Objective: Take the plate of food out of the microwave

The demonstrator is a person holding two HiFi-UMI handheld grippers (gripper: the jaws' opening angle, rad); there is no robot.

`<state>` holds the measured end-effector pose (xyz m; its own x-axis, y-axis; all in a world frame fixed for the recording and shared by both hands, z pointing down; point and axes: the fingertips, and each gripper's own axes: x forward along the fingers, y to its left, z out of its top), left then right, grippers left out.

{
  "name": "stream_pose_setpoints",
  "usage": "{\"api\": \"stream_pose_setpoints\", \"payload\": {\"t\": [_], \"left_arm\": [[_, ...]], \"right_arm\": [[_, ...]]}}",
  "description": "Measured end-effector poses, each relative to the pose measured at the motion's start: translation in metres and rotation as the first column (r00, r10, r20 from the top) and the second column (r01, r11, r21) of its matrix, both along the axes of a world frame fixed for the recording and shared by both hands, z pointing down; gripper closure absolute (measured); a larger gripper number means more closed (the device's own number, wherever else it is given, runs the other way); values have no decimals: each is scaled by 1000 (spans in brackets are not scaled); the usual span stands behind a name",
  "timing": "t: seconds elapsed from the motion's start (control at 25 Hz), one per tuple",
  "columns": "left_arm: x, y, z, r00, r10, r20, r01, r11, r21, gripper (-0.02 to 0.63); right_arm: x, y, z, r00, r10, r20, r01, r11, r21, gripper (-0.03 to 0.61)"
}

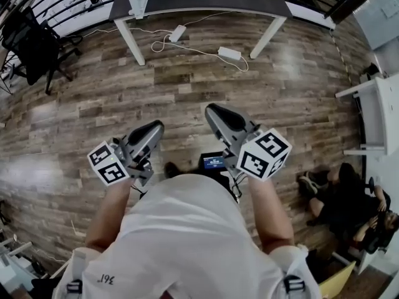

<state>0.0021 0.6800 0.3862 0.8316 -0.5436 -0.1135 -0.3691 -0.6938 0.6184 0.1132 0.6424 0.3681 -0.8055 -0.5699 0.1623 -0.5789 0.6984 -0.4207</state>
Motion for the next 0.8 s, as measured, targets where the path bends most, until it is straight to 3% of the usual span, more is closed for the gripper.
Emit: {"api": "stream_pose_setpoints", "payload": {"t": [0.08,0.28,0.8], "left_arm": [[9,-13,2,1000,10,22,-10,1000,9,572],[41,-40,-2,995,64,73,-65,998,22,572],[41,-29,-18,984,116,134,-136,980,149,611]], "right_arm": [[-19,5,1,997,-56,-45,57,998,15,543],[-63,23,6,969,-222,-108,226,974,23,543],[-77,31,0,962,-202,-186,217,974,67,535]]}}
